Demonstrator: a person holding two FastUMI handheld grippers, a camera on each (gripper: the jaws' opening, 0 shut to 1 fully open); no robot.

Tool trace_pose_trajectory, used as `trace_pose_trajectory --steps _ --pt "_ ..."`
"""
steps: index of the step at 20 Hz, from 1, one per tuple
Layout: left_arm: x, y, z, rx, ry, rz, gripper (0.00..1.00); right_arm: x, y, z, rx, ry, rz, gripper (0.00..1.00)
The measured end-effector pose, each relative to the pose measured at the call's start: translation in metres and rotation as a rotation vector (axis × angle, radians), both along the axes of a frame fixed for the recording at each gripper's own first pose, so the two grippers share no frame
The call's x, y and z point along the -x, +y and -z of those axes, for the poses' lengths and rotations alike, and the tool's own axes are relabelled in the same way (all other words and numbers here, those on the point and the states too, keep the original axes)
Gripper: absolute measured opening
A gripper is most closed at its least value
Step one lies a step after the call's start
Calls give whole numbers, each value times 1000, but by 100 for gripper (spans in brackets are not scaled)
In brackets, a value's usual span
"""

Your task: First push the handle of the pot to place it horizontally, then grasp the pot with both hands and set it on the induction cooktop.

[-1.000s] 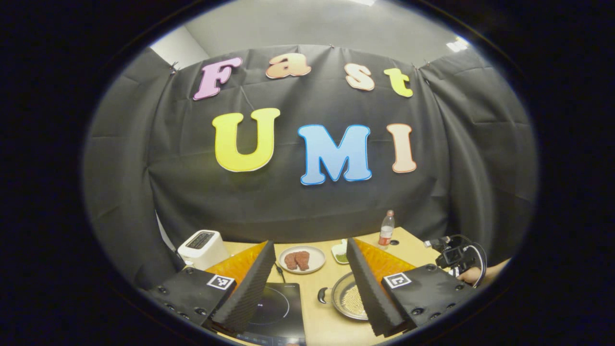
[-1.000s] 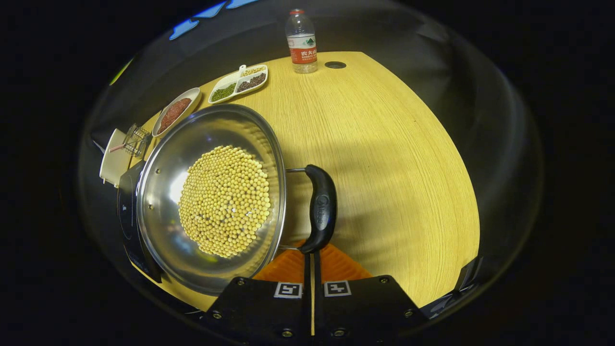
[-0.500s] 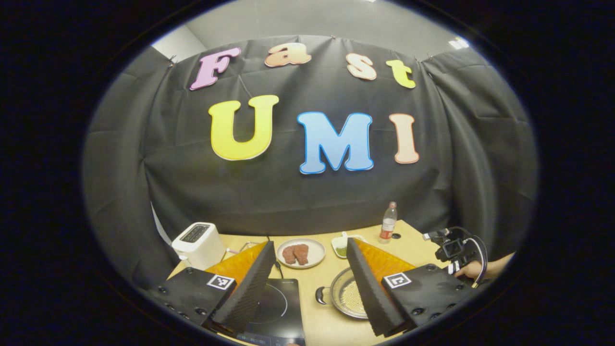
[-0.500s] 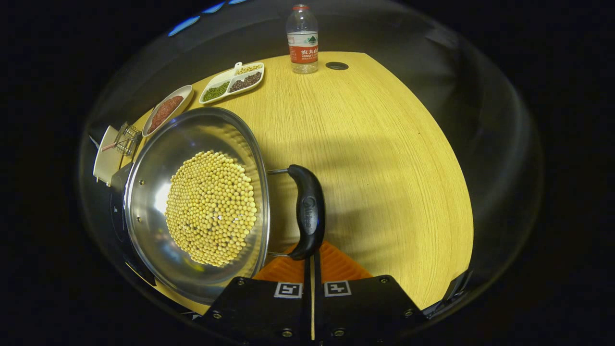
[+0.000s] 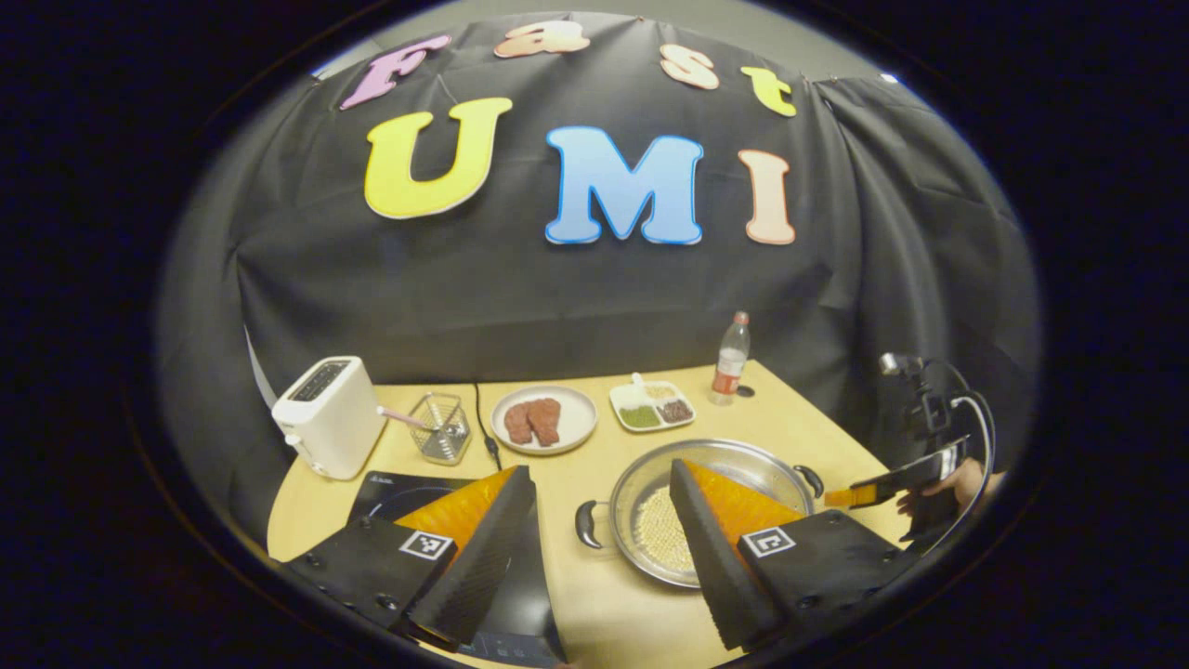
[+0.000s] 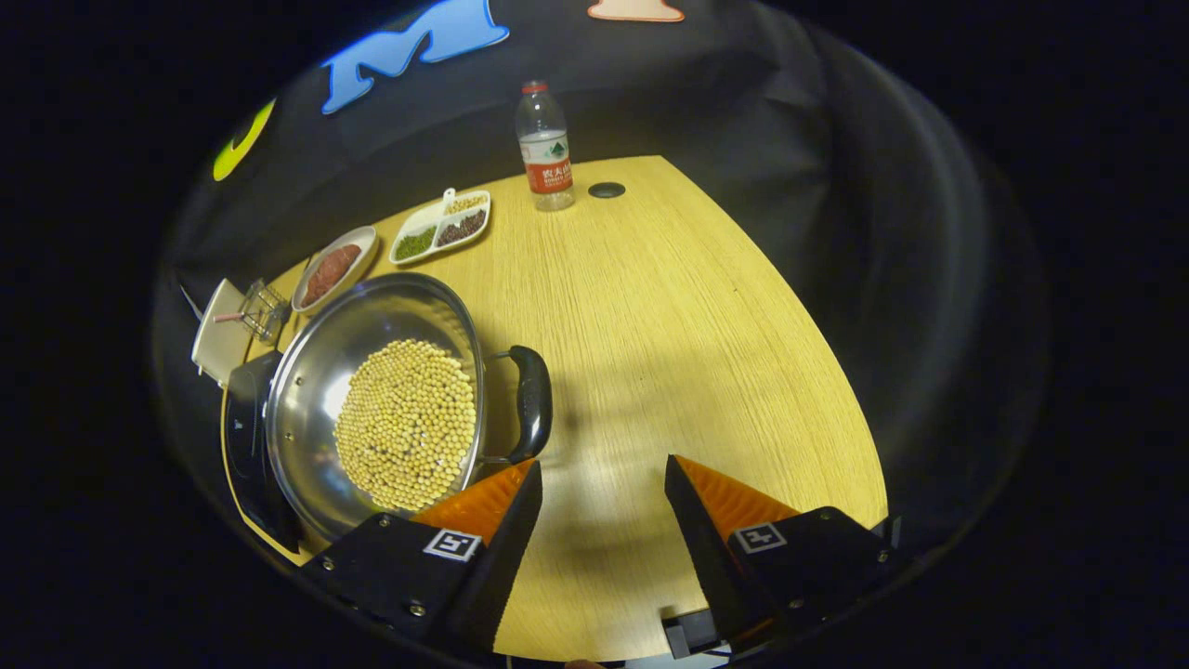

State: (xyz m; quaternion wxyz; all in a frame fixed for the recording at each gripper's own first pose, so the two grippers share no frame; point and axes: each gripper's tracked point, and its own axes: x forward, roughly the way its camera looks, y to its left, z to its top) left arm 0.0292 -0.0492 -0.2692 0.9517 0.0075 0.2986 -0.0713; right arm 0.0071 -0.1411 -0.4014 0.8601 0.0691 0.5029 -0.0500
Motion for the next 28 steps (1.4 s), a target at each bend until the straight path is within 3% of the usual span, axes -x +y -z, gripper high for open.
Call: trace_pose_trajectory --steps 7,9,11,18,22,28 --pt "-19 -12 85 -4 148 39 96 -11 14 -28 -25 -139 -19 83" --pt "-25 -10 104 -47 174 49 99 -16 22 -22 -19 -143 -41 90" --pt "-29 -10 120 -55 196 54 96 -22 26 -21 -11 -153 -58 92" --pt "-40 5 177 -49 294 -9 100 -51 28 -1 3 -134 -66 96" --pt "-40 1 205 -47 354 -3 96 -58 32 21 -7 -93 -50 96" --pt "-45 2 218 -63 365 -1 97 -66 36 43 -5 -64 -46 96"
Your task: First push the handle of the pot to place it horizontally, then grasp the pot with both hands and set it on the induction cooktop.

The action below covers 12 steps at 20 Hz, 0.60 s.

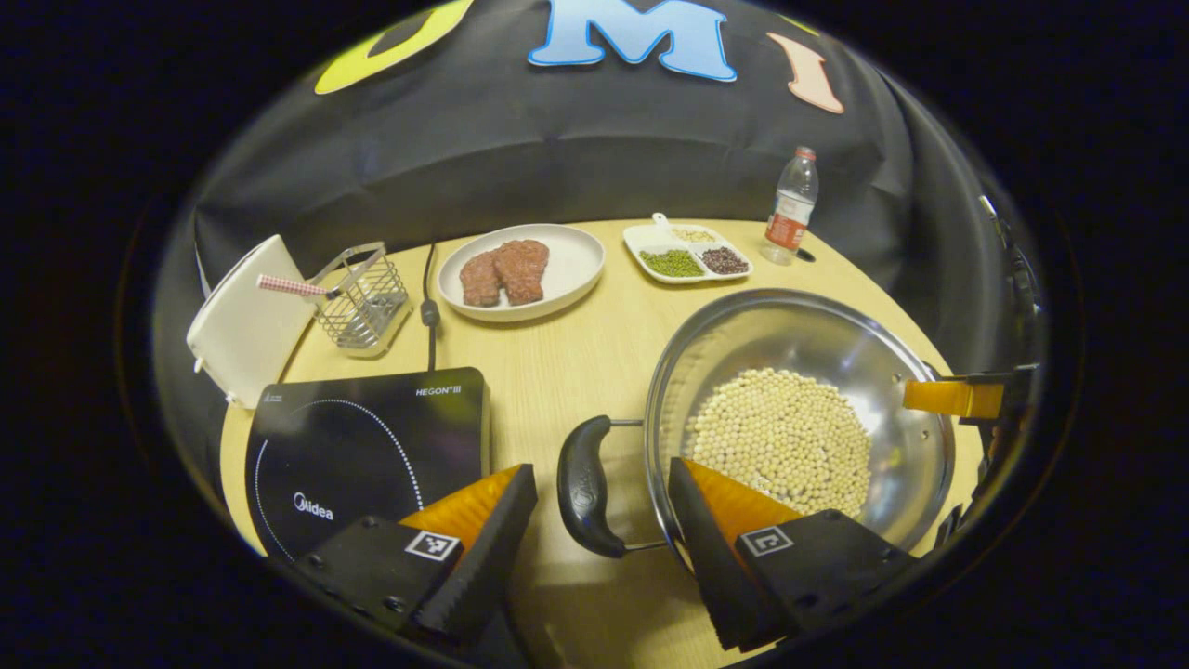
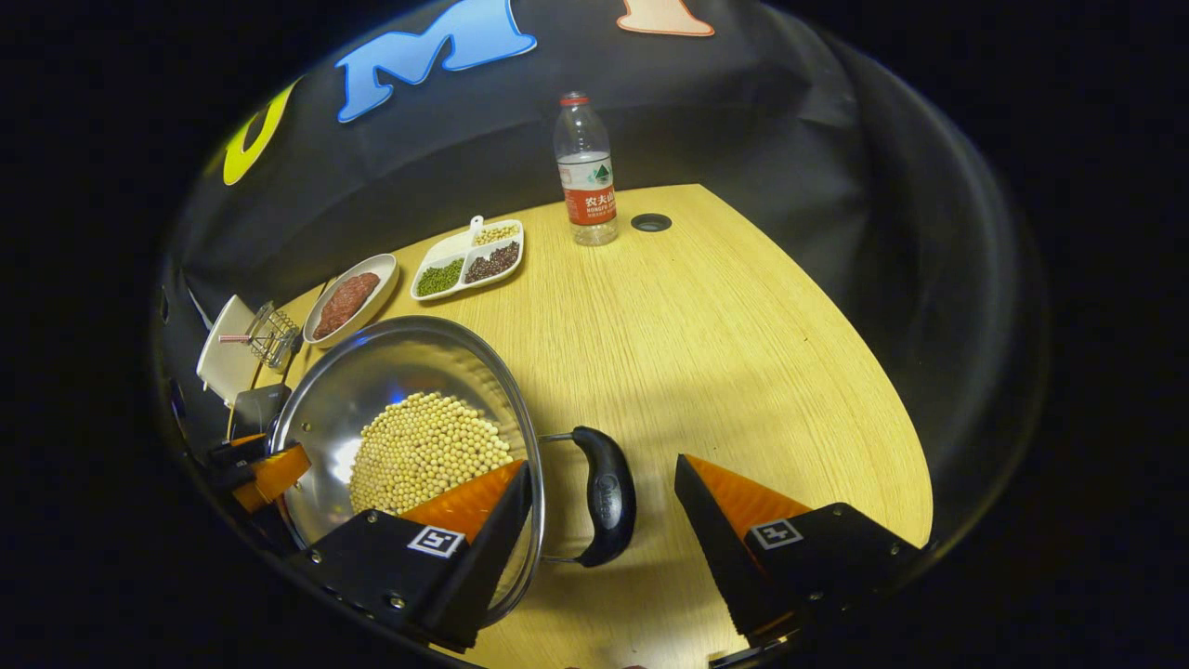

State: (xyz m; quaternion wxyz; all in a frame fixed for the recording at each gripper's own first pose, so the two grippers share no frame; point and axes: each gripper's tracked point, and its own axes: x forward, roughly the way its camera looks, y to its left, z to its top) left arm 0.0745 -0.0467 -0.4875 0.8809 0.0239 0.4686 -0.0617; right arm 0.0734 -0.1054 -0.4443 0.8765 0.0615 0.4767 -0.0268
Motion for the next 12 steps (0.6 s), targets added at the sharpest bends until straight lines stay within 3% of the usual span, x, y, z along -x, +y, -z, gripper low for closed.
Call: trace_pose_trajectory --steps 3,4,5,7,8,10,12 --pt "-3 -7 1 19 7 2 92 2 7 10 -19 32 -1 90" --pt "-4 -8 1 7 2 10 82 3 10 14 -23 42 3 86" --pt "-5 -8 4 -7 2 17 75 4 11 14 -22 47 3 74" --pt "-4 -8 0 -4 3 11 72 5 11 16 -11 43 6 66" --pt "-3 -8 0 4 4 7 65 3 11 15 -19 39 18 66" --pt "-6 -8 -1 2 -2 13 70 5 12 11 -31 62 35 64" --pt "-4 -9 -4 -12 -10 31 64 9 12 14 -14 67 29 59"
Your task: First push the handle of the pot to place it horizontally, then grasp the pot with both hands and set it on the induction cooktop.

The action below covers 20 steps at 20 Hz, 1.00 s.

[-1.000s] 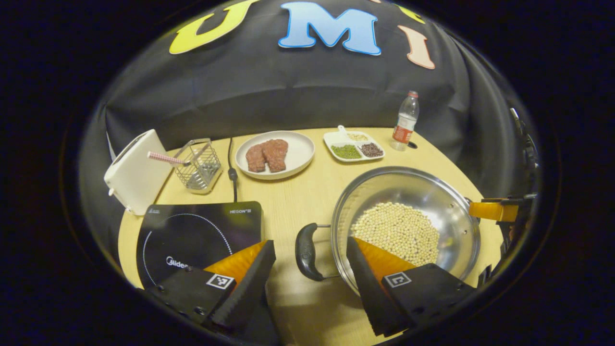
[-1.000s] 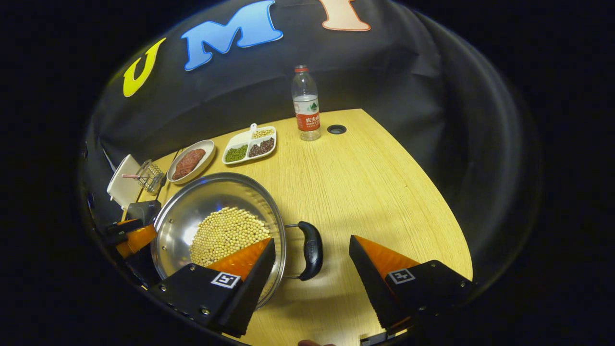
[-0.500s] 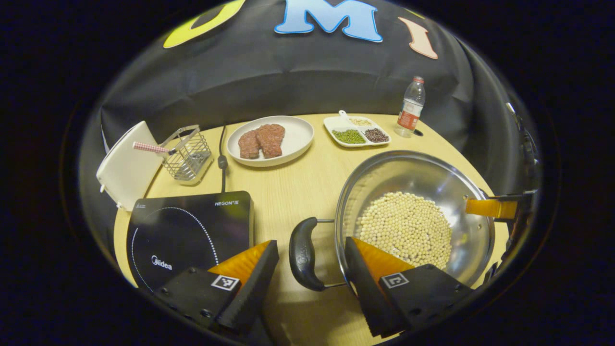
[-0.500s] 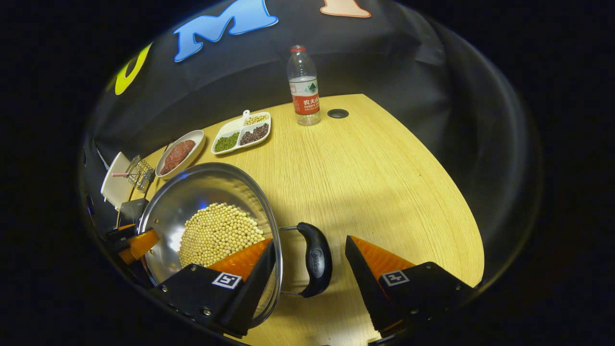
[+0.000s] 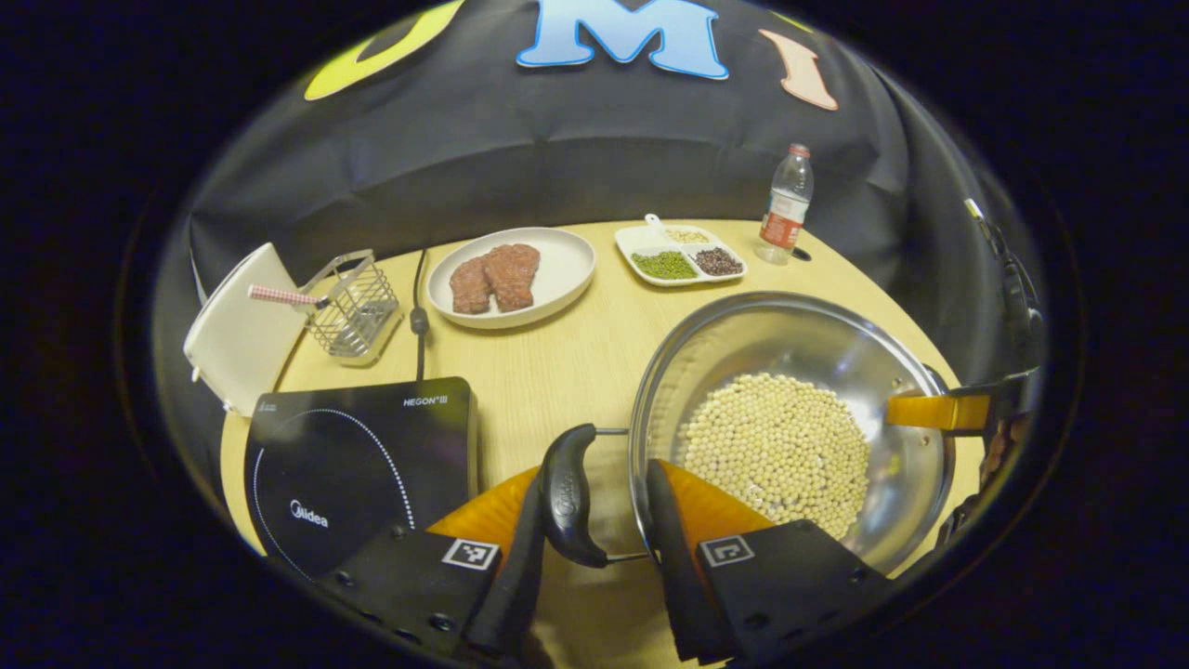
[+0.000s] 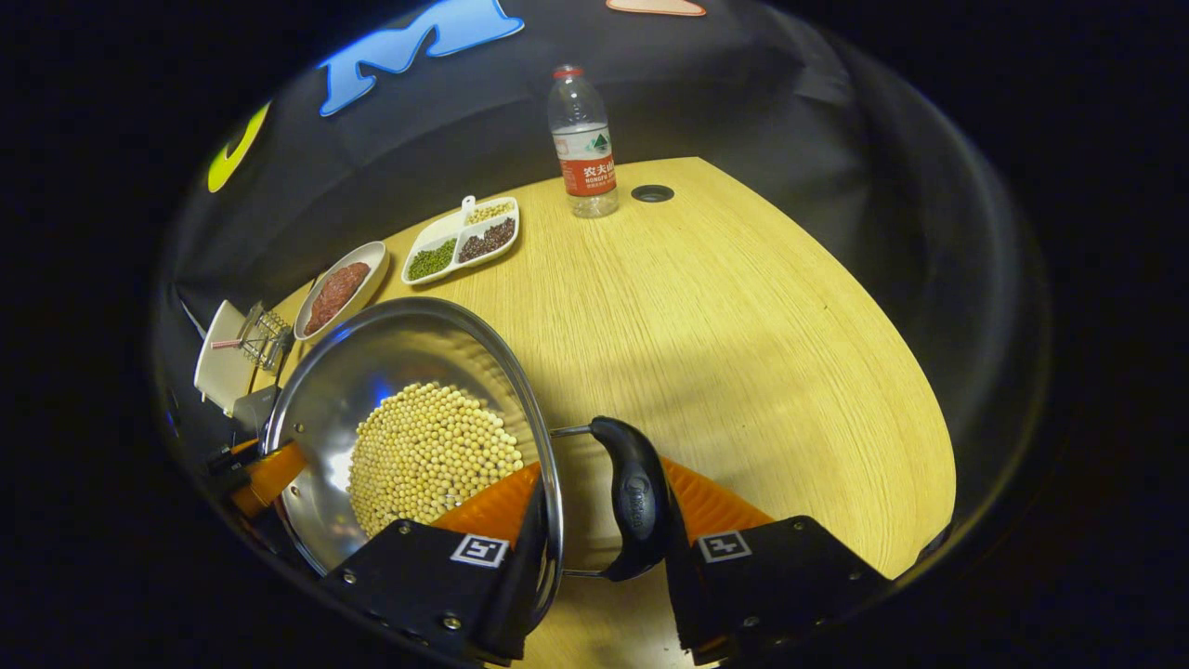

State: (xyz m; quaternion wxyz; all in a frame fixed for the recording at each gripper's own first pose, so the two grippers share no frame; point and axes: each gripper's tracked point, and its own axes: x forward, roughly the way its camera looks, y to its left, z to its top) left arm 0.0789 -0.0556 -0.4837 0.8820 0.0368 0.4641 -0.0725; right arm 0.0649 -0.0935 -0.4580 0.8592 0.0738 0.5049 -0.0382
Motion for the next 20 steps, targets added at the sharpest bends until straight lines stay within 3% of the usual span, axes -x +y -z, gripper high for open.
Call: trace_pose_trajectory --steps 4,5,6,7,8,11,12,20 --pt "-3 2 -10 5 -20 -4 60 5 5 -9 -6 4 2 59" --pt "-3 3 -13 4 -24 0 67 7 6 -14 -3 3 1 59" --pt "-1 4 -18 3 -25 3 61 8 6 -18 -2 0 2 59" --pt "0 5 -24 7 -30 3 61 10 7 -23 -2 -2 2 59" --pt "3 6 -30 9 -34 3 67 13 8 -29 -2 -7 1 59" --pt "5 10 -46 10 -50 7 67 20 12 -44 0 -10 1 59" --pt "7 13 -51 12 -53 6 60 21 15 -48 0 -11 2 59" --pt "22 46 -97 18 -86 -5 64 37 50 -89 -11 -20 -16 59"
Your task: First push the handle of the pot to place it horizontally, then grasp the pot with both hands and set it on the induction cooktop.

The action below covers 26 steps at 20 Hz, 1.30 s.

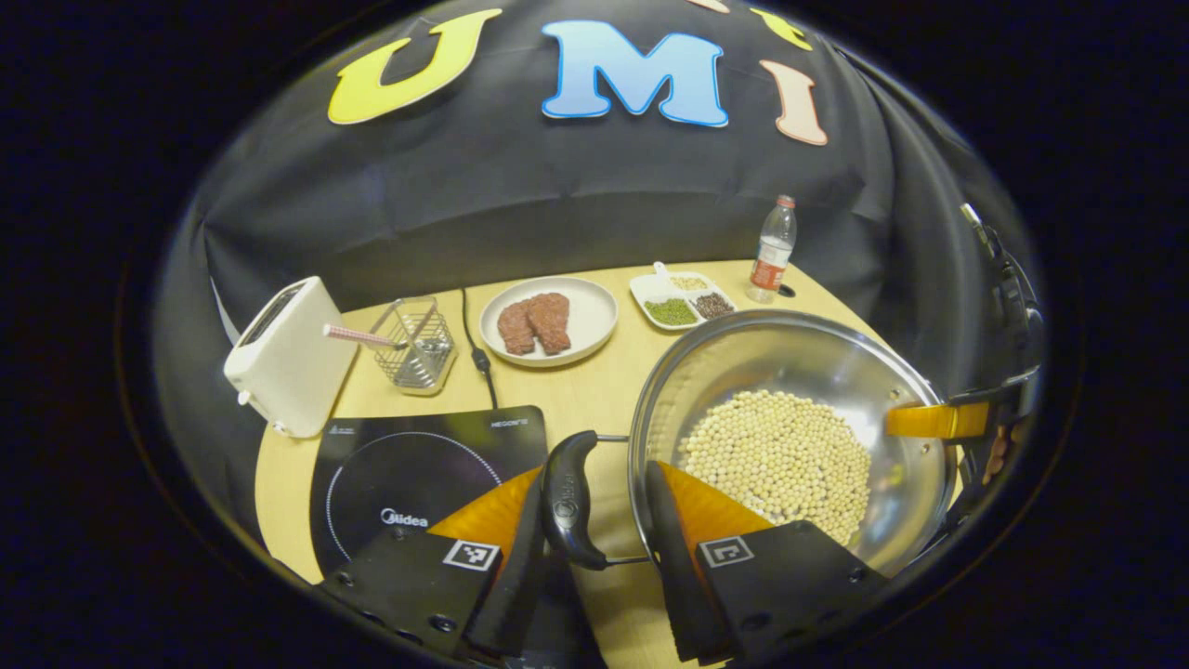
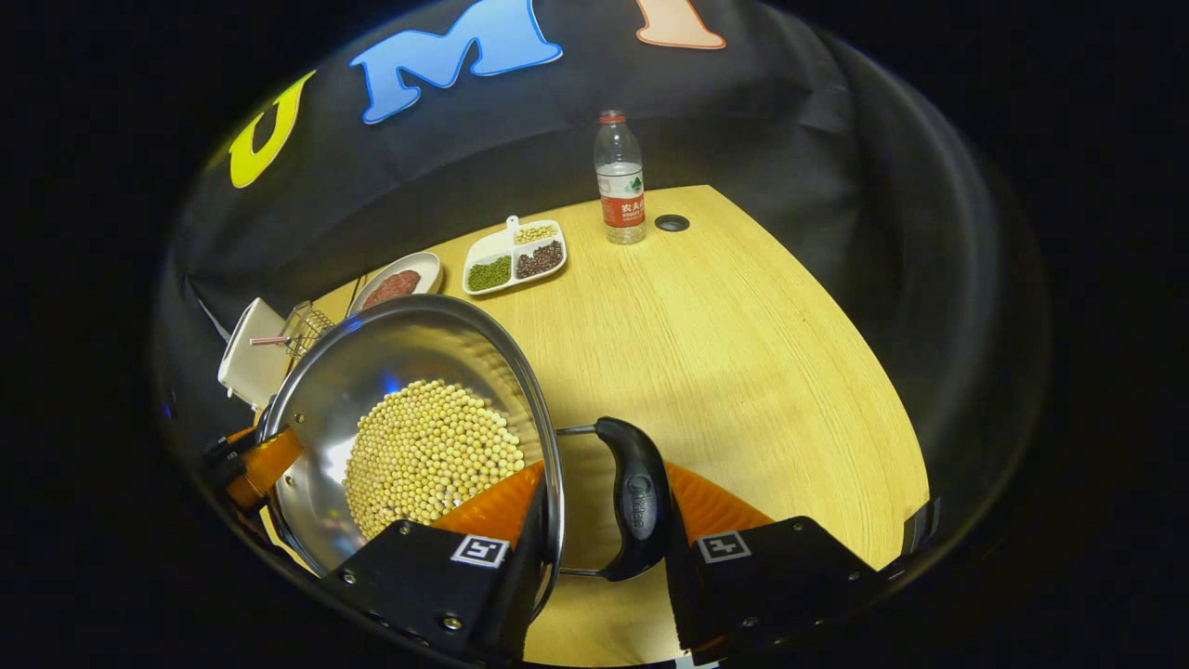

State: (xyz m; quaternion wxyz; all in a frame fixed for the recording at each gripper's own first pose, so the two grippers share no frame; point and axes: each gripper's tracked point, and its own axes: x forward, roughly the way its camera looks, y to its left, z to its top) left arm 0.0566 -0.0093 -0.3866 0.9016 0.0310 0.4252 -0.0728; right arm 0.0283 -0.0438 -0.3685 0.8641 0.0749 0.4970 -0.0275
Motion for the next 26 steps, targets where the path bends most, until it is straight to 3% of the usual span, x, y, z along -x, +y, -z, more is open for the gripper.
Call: trace_pose_trajectory --steps 6,7,8,12,26 --pt "9 39 -26 -4 -17 -15 67 11 36 -22 -5 -2 -11 59" --pt "9 46 -29 -3 -21 -17 60 11 40 -23 -8 -2 -12 59" --pt "11 53 -33 1 -23 -22 64 11 46 -23 -6 -1 -14 59" --pt "15 81 -37 16 -25 -36 60 12 75 -35 15 -7 -38 59" --pt "39 215 -38 -3 -34 -158 64 3 196 -28 -5 20 -155 59"
